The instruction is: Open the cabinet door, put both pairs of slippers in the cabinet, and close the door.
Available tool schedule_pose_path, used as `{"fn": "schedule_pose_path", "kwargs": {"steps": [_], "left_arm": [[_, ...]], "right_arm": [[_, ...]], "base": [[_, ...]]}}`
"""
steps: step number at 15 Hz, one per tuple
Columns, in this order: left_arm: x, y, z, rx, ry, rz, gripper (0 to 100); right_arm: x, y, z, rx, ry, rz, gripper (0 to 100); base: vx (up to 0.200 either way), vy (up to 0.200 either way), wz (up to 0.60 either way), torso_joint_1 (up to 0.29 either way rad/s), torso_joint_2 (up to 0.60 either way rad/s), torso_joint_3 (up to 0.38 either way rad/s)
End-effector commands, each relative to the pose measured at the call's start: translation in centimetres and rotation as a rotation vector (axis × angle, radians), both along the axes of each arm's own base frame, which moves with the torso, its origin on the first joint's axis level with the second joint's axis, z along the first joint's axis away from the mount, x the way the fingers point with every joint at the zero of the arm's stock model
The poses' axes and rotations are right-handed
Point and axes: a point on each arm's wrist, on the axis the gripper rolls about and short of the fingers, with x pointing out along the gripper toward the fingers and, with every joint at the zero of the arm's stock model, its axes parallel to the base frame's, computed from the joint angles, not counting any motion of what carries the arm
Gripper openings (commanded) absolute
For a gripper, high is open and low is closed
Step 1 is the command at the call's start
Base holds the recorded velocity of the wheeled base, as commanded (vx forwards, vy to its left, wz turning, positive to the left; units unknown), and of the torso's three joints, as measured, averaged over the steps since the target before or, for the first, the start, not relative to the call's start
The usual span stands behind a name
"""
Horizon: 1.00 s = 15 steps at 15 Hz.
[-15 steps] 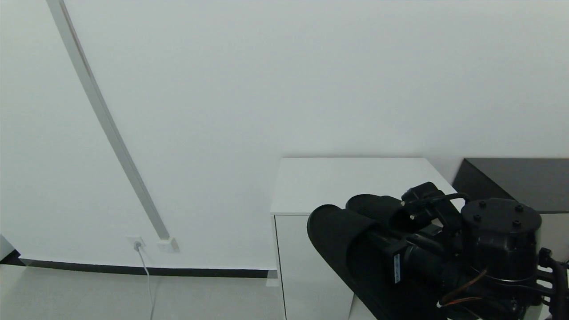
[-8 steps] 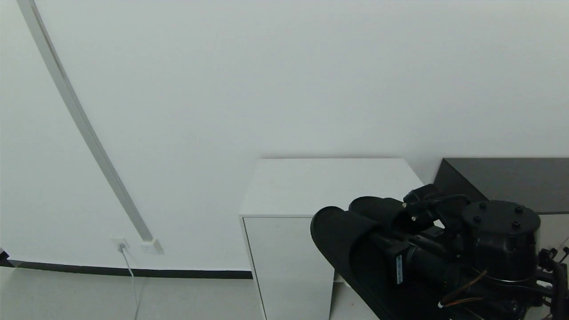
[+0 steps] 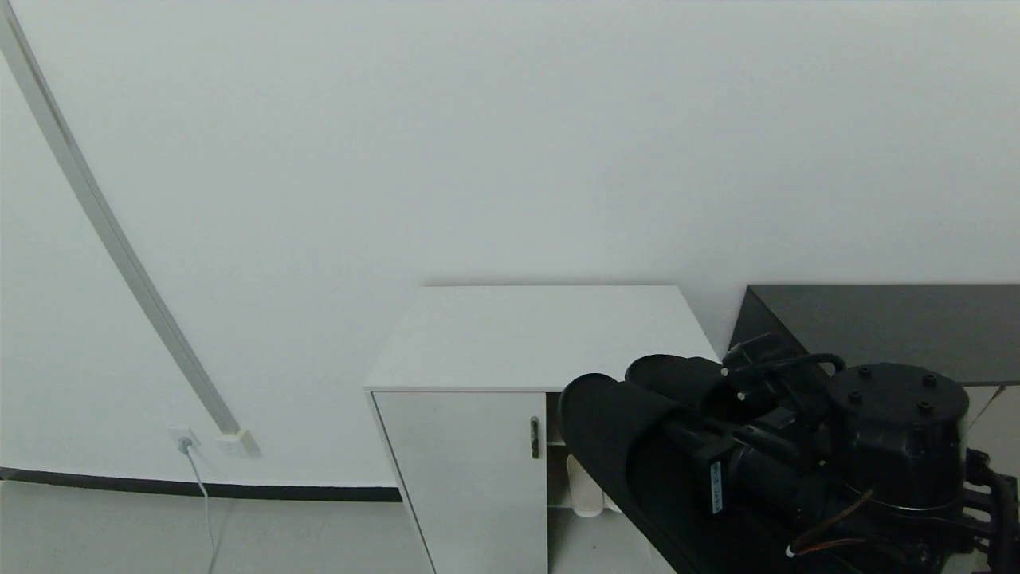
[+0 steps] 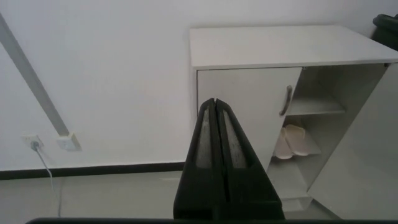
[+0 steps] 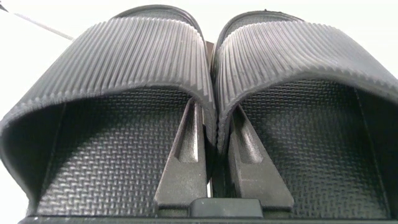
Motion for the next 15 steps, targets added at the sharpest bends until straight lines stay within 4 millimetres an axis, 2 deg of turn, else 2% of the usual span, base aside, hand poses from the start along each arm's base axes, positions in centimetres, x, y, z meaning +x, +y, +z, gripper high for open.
{"fn": "schedule_pose_path", "kwargs": {"steps": [1, 15], "left_arm": [[0.00, 0.00, 0.00, 0.000, 0.000, 0.000, 0], [0.00, 0.00, 0.00, -0.002, 0.000, 0.000, 0]], "right_arm": [[0.03, 0.04, -0.11, -0.001, 0.001, 0.000, 0], [-0.26, -0.17, -0.65, -0.006, 0.012, 0.031, 0]], "base": [[0.000, -0.200, 0.00, 0.007, 0.01, 0.007], [0.000, 0.000, 0.00, 0.000, 0.00, 0.000]]}}
